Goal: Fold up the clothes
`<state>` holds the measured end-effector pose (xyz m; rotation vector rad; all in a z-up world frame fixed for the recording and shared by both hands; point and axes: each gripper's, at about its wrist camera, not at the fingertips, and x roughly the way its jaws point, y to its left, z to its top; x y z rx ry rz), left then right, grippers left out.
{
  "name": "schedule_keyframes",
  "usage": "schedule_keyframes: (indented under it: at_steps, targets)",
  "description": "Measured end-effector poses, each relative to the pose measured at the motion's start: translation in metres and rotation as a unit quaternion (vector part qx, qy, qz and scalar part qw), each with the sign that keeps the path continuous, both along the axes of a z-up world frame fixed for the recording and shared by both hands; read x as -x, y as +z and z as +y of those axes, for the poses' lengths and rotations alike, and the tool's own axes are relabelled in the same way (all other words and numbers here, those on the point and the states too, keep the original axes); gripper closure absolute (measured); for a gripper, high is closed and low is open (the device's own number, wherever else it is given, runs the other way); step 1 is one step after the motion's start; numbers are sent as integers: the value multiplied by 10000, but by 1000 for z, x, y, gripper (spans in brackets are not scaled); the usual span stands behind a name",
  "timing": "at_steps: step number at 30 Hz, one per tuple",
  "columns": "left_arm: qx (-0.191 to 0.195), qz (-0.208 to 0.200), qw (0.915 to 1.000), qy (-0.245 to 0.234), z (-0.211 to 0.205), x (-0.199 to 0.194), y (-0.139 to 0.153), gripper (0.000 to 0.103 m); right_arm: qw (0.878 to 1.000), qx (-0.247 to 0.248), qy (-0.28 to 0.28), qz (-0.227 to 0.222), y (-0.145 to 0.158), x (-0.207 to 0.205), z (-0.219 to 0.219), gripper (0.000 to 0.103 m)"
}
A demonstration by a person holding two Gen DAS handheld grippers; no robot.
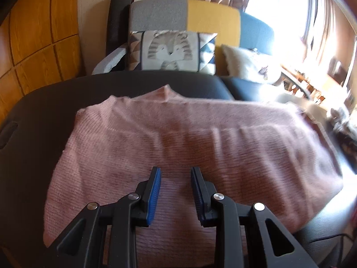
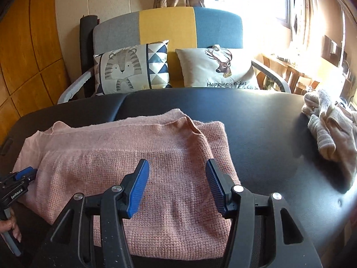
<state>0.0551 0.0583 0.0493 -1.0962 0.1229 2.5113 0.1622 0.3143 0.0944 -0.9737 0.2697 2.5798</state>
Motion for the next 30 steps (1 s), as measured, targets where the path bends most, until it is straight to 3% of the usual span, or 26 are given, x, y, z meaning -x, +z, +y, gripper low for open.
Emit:
schedule_keyframes:
  at_steps: [2,6,10,15,18,23,26,28,30]
  targets:
    - [-206,138,9996,-153,3,-8,7,75,9996,112,244,112,-2,-1,-8,47]
    - [165,187,9984,-510,25,-14,1,75,9954,335,875,189,-12,3,-30,47]
    - [309,179,9984,-441,20,-11,-7,75,9911,166,1323,-52,-27,8,-53,47]
    - [117,-25,9999,-39,-14,2,-20,72,9932,142,1088,-386,-49,6,-38,47]
    - [181,107,9994,261,-38,4,-25,72,9963,225,716,-414,-57,-2,-14,47]
    - [223,244,9992,244,-63,1,-26,72,9982,295,391,-341,-59,-12,11,47]
    - [-157,372,9991,96,-68,-16,-14,73,9982,353,478,-123,-39,-17,-4,47]
    - [-534,484,9973,-164,-63,-30,-5,73,9938,516,946,262,-19,-20,-29,47]
    - [-660,510,9945,-626,-47,-41,-1,73,9851,498,1612,339,-6,-14,-69,47]
